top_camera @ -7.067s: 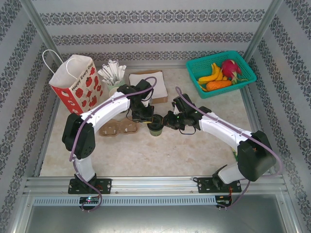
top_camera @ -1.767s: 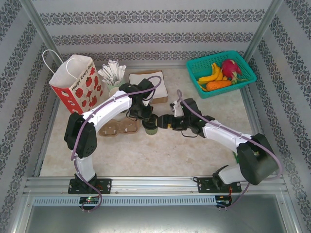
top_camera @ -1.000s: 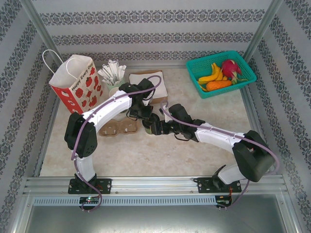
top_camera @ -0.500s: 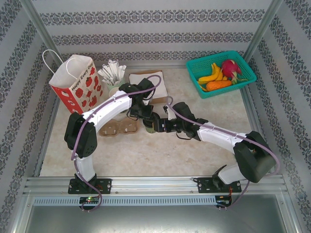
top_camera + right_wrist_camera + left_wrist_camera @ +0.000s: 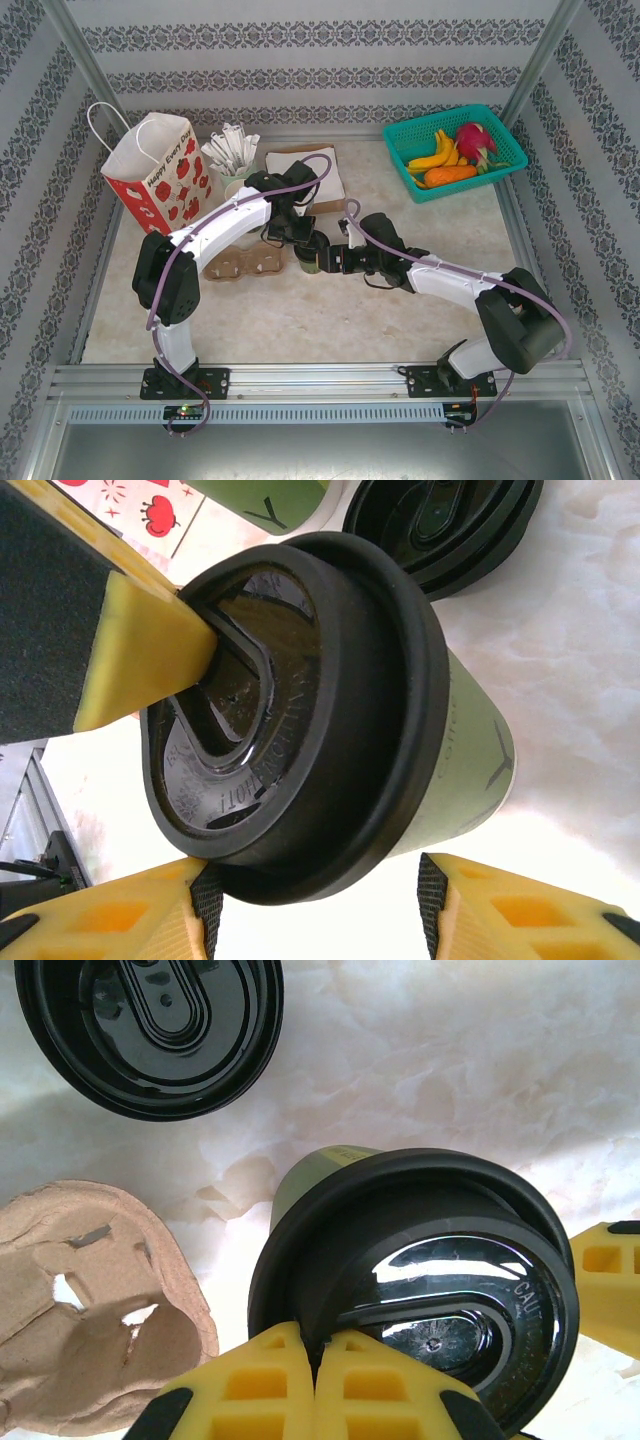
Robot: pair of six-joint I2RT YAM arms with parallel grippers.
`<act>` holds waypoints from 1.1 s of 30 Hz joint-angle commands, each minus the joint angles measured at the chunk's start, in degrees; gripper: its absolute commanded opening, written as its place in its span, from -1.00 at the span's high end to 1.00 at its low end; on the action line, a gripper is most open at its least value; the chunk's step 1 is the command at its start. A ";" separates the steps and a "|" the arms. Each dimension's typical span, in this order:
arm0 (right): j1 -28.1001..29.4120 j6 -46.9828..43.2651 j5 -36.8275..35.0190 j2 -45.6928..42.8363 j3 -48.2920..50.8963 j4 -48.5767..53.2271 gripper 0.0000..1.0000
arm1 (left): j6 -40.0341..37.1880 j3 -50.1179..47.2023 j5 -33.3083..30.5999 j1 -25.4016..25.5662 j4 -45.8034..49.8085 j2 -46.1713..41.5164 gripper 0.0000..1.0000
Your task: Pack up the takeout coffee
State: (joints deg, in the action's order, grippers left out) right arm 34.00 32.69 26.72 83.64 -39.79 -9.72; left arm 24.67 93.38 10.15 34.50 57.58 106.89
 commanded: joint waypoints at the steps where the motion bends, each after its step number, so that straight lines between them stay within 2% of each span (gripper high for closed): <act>1: -1.67 0.71 -2.84 1.19 0.93 4.69 -0.13 | 0.12 -2.25 1.79 1.18 3.92 4.10 1.00; 3: -2.27 1.48 0.42 -0.26 -1.47 5.14 -0.15 | 0.46 -1.55 0.88 1.18 4.59 4.12 1.00; 6: -2.36 1.87 1.51 -0.92 -5.28 7.69 -0.23 | 1.37 -0.81 1.21 1.18 4.74 3.99 1.00; 9: -2.45 5.57 3.54 -0.11 -6.80 5.50 -0.31 | 1.95 -0.32 1.55 1.18 4.89 3.94 1.00; 13: -2.53 11.09 1.90 1.01 -7.90 4.13 -0.37 | 2.22 0.48 1.15 1.18 5.61 3.93 1.00; 15: -2.45 12.81 0.46 1.10 -8.14 3.95 -0.36 | 2.47 0.79 1.66 1.18 5.47 3.89 1.00; 19: -2.28 12.27 -3.11 1.97 -10.38 10.02 -0.24 | 2.50 1.47 2.25 1.18 5.51 3.94 1.00; 33: 0.04 9.90 -5.15 6.61 -16.35 19.94 -0.19 | 2.93 1.80 4.87 1.18 4.94 4.17 1.00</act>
State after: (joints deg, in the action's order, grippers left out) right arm 33.06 43.48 22.90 89.38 -54.70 7.18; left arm 26.48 95.59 13.15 34.54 59.35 108.29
